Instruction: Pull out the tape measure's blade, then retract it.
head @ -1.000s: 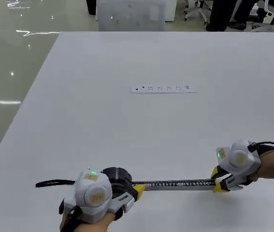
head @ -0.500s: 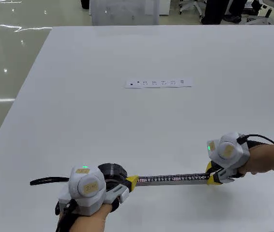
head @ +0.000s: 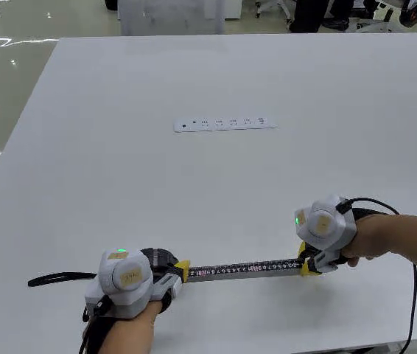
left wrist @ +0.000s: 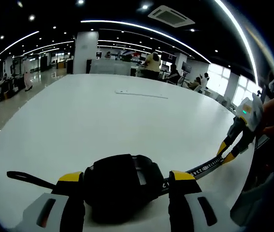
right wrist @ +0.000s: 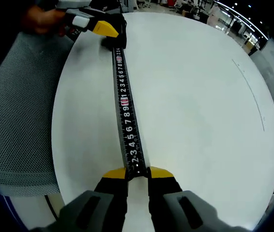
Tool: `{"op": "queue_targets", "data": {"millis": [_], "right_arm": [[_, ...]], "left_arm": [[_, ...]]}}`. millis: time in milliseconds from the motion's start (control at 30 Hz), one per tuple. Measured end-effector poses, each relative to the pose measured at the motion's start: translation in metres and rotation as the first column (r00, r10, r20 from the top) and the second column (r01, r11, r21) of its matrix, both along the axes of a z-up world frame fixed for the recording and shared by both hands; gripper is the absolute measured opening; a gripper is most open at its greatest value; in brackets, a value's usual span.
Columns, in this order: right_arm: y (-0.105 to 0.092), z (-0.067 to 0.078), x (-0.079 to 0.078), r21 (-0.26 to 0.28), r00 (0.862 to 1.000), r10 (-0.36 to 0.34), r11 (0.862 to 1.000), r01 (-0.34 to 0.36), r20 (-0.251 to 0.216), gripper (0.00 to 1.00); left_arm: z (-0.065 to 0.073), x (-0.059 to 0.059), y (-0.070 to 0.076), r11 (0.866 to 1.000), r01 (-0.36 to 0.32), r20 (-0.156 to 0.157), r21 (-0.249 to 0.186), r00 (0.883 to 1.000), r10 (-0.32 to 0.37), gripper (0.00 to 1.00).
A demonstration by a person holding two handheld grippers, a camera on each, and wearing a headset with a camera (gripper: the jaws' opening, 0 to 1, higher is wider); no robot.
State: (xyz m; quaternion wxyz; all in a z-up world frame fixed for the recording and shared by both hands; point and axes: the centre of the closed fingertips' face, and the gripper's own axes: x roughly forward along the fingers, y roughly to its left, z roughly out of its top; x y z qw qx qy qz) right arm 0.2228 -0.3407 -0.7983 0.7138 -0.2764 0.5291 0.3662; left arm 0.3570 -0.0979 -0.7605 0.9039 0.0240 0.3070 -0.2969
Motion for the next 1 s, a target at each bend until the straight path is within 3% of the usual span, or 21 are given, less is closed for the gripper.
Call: {"op": "queue_targets", "data": {"millis": [133, 300, 333, 567, 1000], "right_arm": [[0.0008, -0.0006, 0.0001, 0.003, 1.000, -0.018, 1.000, 0.018, -0.005, 0.14], [0.0008, -0.0012, 0.0001, -0.004, 1.000, -0.015, 1.000, 0.015, -0.010, 0.14], [0.0006, -0.0013, -0.0001, -0.002, 1.000, -0.020, 1.000, 0.019, -0.010, 0.14], [0.0013, -0.0014, -0.0002, 0.010, 0.999, -0.034, 0.999, 0.034, -0.001, 0.14], [0.0020, -0.0016, -0.0006, 0.020, 1.000, 0.004, 1.000, -0.005, 0.010, 0.14]], "left_arm": [[-0.0041, 0.0006, -0.0014, 1.000, -0.012, 0.015, 0.014, 1.000, 0.012, 0.68], [-0.0085, 0.0034, 0.0036, 0.996, -0.028, 0.031, 0.083, 0.999, 0.025, 0.65], [-0.0087, 0.0026, -0.0006, 0.998, -0.021, 0.023, 0.067, 1.000, 0.019, 0.65], [-0.0087, 0.0006, 0.0006, 0.997, -0.006, 0.018, 0.077, 1.000, 0.005, 0.64], [-0.0086, 0.0001, 0.0027, 0.999, 0.008, -0.016, 0.039, 1.000, -0.007, 0.62]]}}
